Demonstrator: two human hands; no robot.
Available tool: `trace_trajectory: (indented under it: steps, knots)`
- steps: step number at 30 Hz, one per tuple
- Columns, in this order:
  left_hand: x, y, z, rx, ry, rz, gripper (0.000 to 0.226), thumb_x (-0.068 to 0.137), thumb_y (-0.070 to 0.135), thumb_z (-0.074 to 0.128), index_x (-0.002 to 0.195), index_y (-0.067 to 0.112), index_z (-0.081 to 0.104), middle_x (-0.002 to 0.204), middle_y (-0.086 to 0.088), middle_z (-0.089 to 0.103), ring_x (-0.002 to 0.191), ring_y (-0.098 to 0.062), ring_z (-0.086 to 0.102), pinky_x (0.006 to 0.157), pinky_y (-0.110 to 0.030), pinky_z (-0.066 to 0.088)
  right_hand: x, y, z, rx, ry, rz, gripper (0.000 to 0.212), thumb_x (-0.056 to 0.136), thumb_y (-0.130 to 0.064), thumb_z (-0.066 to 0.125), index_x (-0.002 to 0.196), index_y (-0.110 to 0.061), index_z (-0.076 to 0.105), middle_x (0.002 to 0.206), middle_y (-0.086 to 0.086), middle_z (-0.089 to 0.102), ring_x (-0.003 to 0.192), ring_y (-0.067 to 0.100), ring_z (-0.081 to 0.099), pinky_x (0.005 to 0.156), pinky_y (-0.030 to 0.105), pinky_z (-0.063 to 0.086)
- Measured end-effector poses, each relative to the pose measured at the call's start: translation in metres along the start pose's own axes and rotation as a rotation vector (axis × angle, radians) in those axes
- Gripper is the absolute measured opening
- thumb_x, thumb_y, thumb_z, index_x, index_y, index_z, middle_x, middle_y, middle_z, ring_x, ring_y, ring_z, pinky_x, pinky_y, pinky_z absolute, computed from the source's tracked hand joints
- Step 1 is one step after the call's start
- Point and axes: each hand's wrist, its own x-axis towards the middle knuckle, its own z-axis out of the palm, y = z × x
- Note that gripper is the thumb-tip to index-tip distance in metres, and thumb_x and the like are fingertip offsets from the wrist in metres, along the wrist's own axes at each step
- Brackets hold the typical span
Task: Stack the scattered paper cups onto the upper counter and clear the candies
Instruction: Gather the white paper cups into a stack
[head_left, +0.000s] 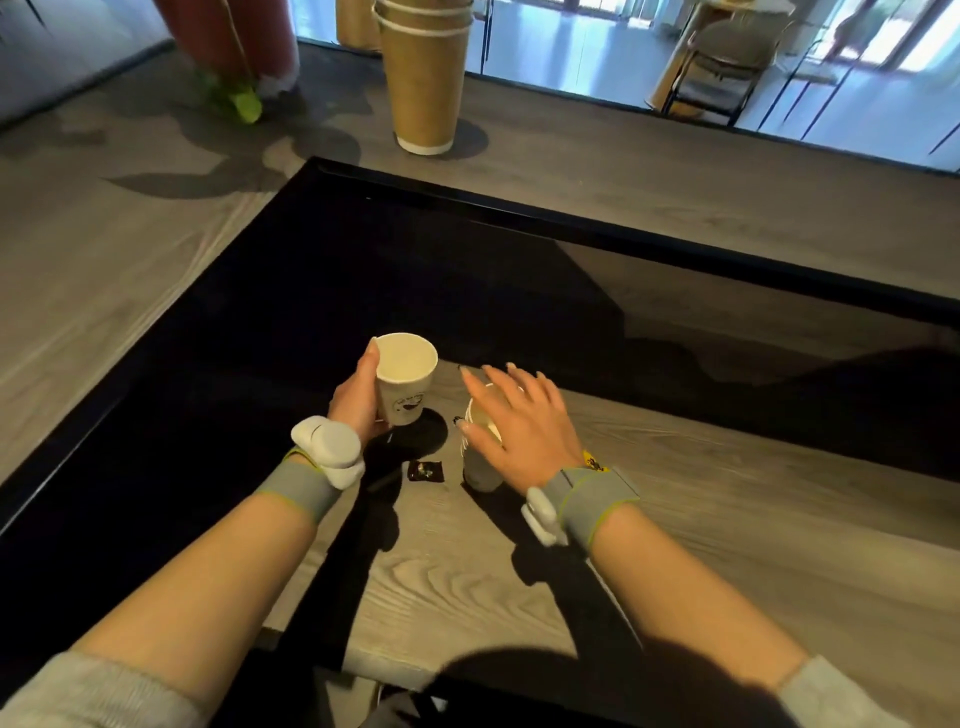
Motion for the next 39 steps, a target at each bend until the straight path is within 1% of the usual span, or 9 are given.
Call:
trace_trajectory:
  steps: [7,10,13,17,22,25,28,35,39]
  knots:
    - [-0.019,0.014,0.008,0.015,-0.036,0.172,0.054,0.093,0.055,0.029,0.137,0.026,0.04,0.127,-0.006,0.05,0.121,-0.025,0.048,0.086,-0.033,0.044,-0.002,-0.006,-0.012,0.217,0.196,0.057,0.069,0.085,-0.058,0.003,0.148,-0.028,0.009,0.157,-0.005,0.016,0.146,0.013,0.005,0.118,0.037,-0.003]
    - [-0.032,0.024,0.017,0.109,-0.135,0.295,0.051,0.092,0.057,0.027,0.13,0.031,0.048,0.123,-0.001,0.055,0.114,-0.018,0.053,0.09,-0.031,0.046,-0.001,-0.013,-0.027,0.526,0.363,0.095,0.059,0.092,-0.047,0.015,0.147,-0.026,0.014,0.154,-0.003,0.026,0.142,0.009,0.021,0.118,0.034,0.01]
    - [-0.048,0.033,0.031,0.128,-0.26,0.358,0.045,0.095,0.053,0.023,0.123,0.032,0.051,0.114,0.002,0.059,0.103,-0.01,0.057,0.077,-0.022,0.047,-0.004,-0.024,-0.035,0.828,0.357,0.125,0.053,0.098,-0.037,0.028,0.147,-0.029,0.012,0.14,0.003,0.043,0.125,0.007,0.038,0.106,0.029,0.031]
    - [-0.058,0.039,0.043,0.195,-0.311,0.376,0.055,0.092,0.06,0.018,0.123,0.033,0.054,0.118,0.001,0.062,0.106,-0.012,0.058,0.084,-0.027,0.049,-0.009,-0.027,-0.038,0.915,0.479,0.203,0.057,0.092,-0.043,0.024,0.147,-0.031,0.012,0.119,-0.009,0.044,0.117,0.011,0.044,0.099,0.029,0.038]
    - [-0.06,0.026,0.047,0.338,-0.315,0.424,0.062,0.089,0.064,0.008,0.12,0.037,0.054,0.113,0.013,0.057,0.109,-0.006,0.05,0.087,-0.019,0.037,-0.014,-0.027,-0.036,0.883,0.484,0.267,0.048,0.1,-0.03,0.021,0.148,-0.025,0.014,0.118,-0.013,0.04,0.11,0.002,0.034,0.086,-0.009,0.019]
    - [-0.046,0.009,0.048,0.417,-0.251,0.453,0.078,0.078,0.079,0.001,0.116,0.038,0.055,0.122,0.004,0.058,0.121,-0.018,0.048,0.106,-0.042,0.035,-0.018,-0.027,-0.025,0.901,0.474,0.288,0.049,0.099,-0.034,0.021,0.147,-0.029,0.015,0.12,-0.007,0.044,0.113,0.008,0.043,0.091,0.011,0.032]
    - [-0.04,-0.001,0.05,0.436,-0.209,0.432,0.06,0.088,0.067,0.009,0.115,0.035,0.052,0.131,-0.001,0.051,0.125,-0.021,0.043,0.109,-0.048,0.032,-0.02,-0.022,-0.012,0.9,0.41,0.357,0.045,0.1,-0.032,0.024,0.146,-0.03,0.021,0.116,-0.004,0.043,0.109,0.007,0.043,0.093,0.024,0.035]
    - [-0.031,-0.041,0.052,0.342,-0.411,0.407,0.04,0.099,0.035,0.024,0.138,0.036,0.033,0.143,0.005,0.04,0.132,-0.012,0.039,0.11,-0.03,0.032,-0.024,-0.011,0.022,0.807,0.333,0.413,0.043,0.1,-0.024,0.026,0.142,-0.024,0.032,0.141,0.001,0.043,0.128,0.012,0.033,0.101,0.018,0.021]
    - [-0.029,-0.044,0.056,0.239,-0.421,0.358,0.033,0.1,0.035,0.025,0.126,0.032,0.044,0.123,0.006,0.054,0.119,-0.012,0.052,0.089,-0.016,0.039,-0.021,-0.007,0.03,1.01,0.307,0.455,0.041,0.1,-0.027,0.025,0.139,-0.027,0.038,0.136,0.001,0.05,0.126,0.016,0.044,0.103,0.022,0.036]
